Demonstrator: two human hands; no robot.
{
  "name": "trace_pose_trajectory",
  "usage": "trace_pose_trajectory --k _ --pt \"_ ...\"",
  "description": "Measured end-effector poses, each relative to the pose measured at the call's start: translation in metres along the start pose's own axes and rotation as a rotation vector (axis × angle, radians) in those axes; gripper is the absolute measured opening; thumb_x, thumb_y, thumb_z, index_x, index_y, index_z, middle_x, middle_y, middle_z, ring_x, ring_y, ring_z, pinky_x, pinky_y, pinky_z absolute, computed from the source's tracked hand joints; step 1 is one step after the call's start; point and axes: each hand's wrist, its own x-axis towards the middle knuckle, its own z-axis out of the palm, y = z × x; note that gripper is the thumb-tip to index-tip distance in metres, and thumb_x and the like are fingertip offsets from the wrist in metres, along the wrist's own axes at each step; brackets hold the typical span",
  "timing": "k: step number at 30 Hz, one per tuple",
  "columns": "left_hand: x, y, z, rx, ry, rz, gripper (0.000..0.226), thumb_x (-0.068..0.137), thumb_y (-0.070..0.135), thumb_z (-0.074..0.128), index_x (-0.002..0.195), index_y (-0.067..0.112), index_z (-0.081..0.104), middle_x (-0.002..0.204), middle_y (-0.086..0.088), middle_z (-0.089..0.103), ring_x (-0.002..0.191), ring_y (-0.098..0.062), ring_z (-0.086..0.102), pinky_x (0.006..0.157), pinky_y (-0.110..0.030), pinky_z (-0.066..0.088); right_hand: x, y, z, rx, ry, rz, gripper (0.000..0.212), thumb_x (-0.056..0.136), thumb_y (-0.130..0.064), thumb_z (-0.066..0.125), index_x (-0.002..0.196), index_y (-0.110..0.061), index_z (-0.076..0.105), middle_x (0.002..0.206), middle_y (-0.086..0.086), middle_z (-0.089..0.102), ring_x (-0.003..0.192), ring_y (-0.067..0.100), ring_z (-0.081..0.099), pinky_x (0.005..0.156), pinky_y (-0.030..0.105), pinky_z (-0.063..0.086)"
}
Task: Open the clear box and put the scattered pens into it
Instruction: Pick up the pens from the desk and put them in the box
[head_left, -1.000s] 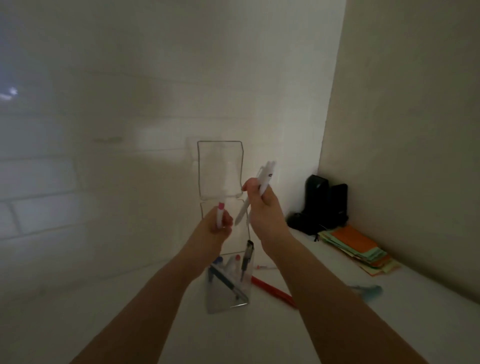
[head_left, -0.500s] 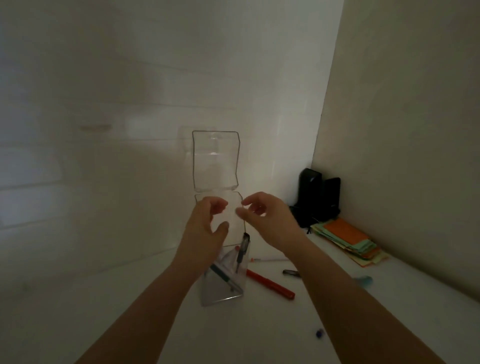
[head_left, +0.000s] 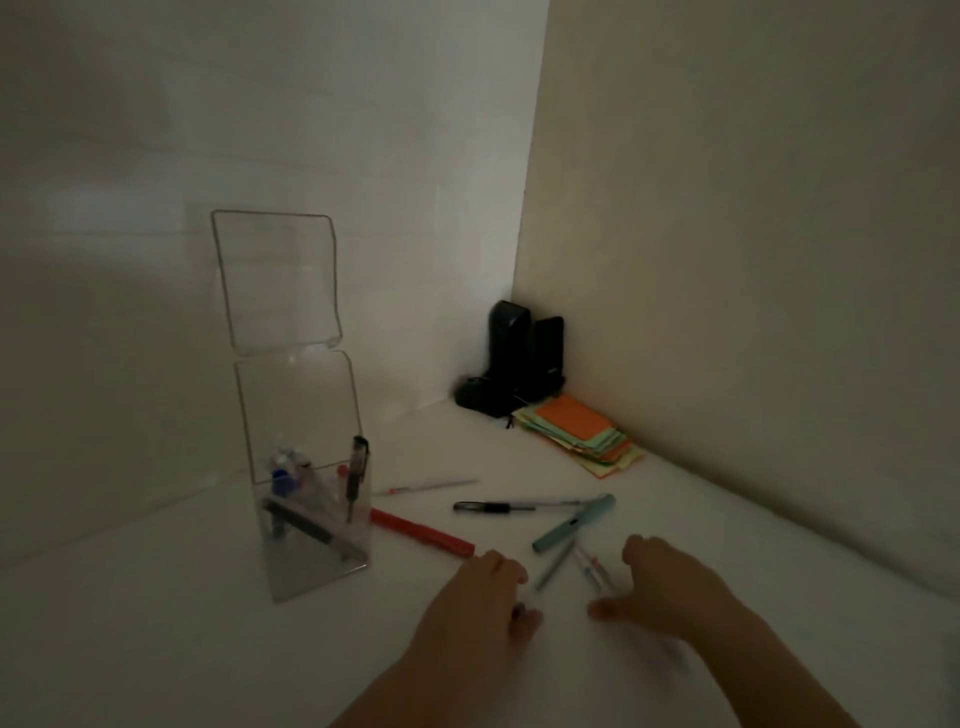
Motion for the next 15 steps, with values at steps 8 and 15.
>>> trace_pose_trajectory --k 8,15 --pt "0.036 0.026 0.005 0.364 0.048 -0.074 0.028 0.081 0.013 0.059 0.108 0.007 0.054 0.109 -0.013 0.057 0.097 -0.023 0.059 0.077 -0.029 0.052 0.002 -0.014 0.026 -0.034 0.084 -0.067 0.027 0.091 -0.02 0.038 0.117 -0.011 0.04 0.125 0.01 0.054 0.113 0.027 0.055 0.087 0.033 0.045" --pt "0.034 -0.044 -0.022 0.411 0.091 -0.109 0.043 0.086 -0.002 0.038 0.127 0.011 0.036 0.139 -0.008 0.036 0.126 -0.024 0.035 0.102 -0.032 0.037 0.037 0.004 0.009 0.12 0.394 -0.256 0.031 0.091 -0.012 0.04 0.117 -0.027 0.048 0.12 0.003 0.051 0.1 0.022 0.058 0.078 0.031 0.044"
